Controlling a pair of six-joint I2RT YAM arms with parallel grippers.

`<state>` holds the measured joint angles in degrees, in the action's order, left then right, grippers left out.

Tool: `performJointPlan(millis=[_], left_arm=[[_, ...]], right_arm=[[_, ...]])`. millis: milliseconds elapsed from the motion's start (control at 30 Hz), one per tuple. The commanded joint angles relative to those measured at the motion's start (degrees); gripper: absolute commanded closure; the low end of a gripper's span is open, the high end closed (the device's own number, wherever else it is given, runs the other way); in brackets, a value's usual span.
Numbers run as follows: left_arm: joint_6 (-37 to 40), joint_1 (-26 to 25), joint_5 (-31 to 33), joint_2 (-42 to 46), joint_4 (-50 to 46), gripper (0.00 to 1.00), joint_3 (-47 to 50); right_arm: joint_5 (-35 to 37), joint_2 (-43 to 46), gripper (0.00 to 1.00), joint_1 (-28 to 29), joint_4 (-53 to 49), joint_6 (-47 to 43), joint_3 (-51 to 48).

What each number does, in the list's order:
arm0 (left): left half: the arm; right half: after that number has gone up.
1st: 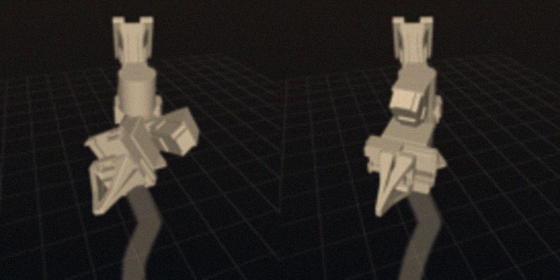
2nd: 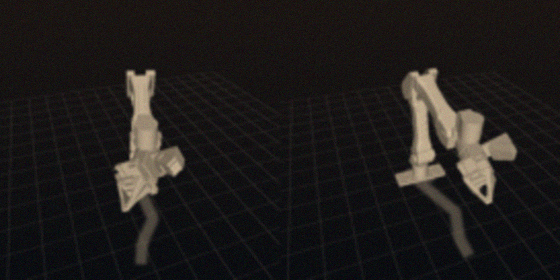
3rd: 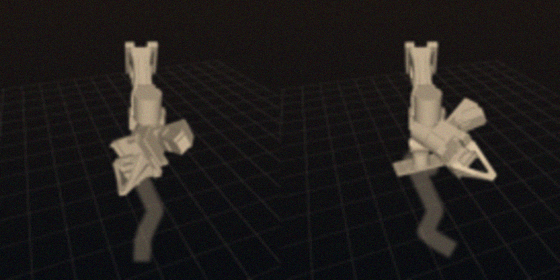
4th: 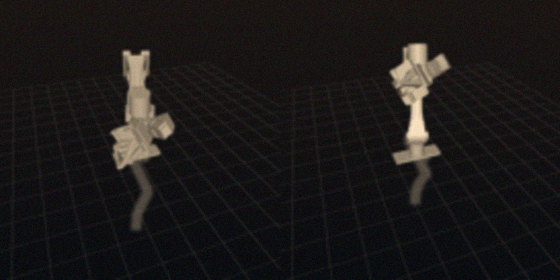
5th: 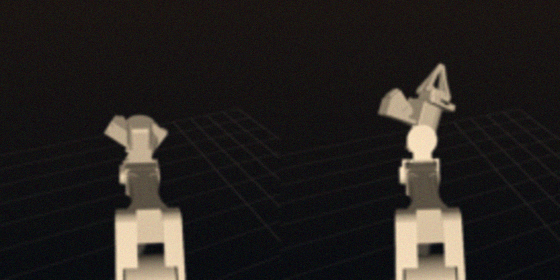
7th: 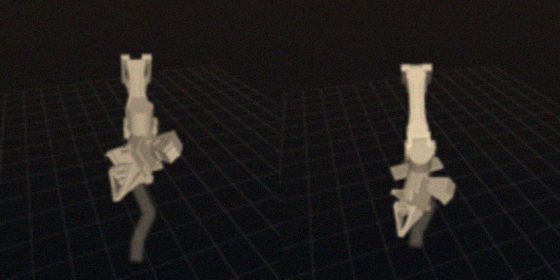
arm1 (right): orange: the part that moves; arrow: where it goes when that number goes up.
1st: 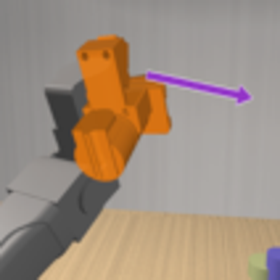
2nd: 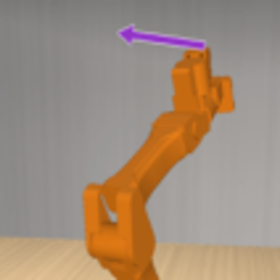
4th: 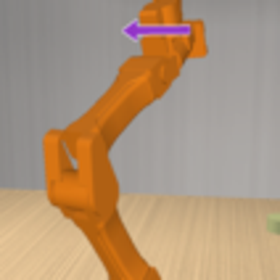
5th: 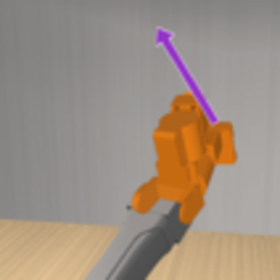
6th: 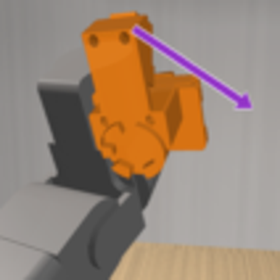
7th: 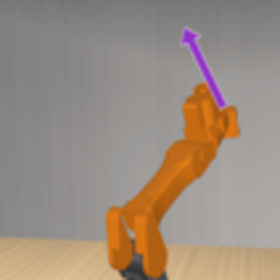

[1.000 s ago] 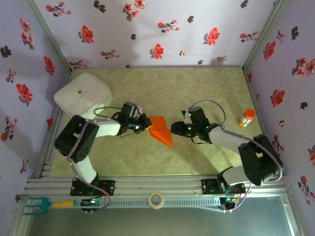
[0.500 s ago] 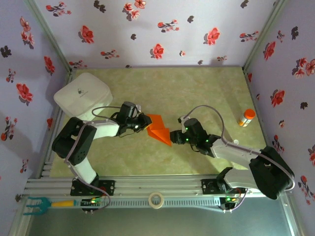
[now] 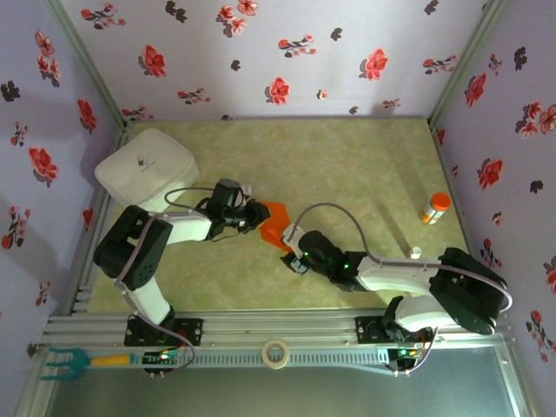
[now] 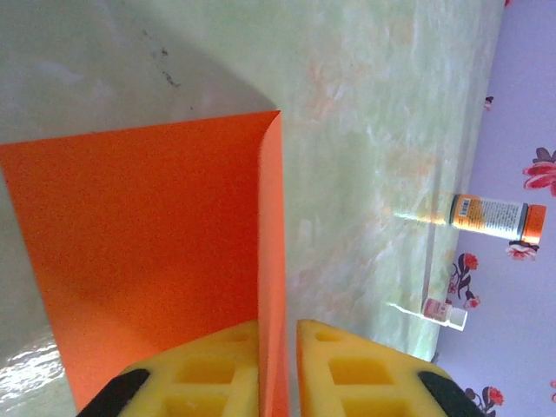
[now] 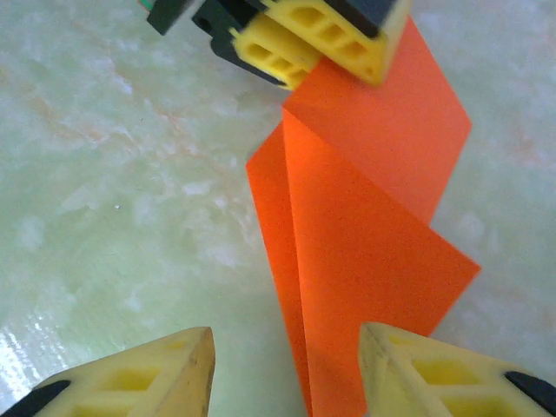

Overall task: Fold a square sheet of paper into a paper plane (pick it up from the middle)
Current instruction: Fourth fold the wing at the center of the table.

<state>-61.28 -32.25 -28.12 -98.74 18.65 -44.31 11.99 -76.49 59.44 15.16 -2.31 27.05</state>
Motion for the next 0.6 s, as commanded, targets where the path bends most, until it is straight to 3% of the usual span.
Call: performJointPlan(millis=[0,300,567], left_arm=[[-0.7,0.0,-1.6,0.0,1.8,0.86,-1.0],[-1.0,0.2,-2.4,0.0,1.9,0.86,-0.9],[-1.0,0.4,-3.0,0.0,1.9,0.87,-1.1]], right_arm=[[10.6,-3.2,0.53,1.3,3.6,-8.0,1.4],[17.2,-10.6,0.56,2.2,8.2,-9.0,3.1],[18.6,-14.2,0.60,2.2,11.3,-7.1,3.2]])
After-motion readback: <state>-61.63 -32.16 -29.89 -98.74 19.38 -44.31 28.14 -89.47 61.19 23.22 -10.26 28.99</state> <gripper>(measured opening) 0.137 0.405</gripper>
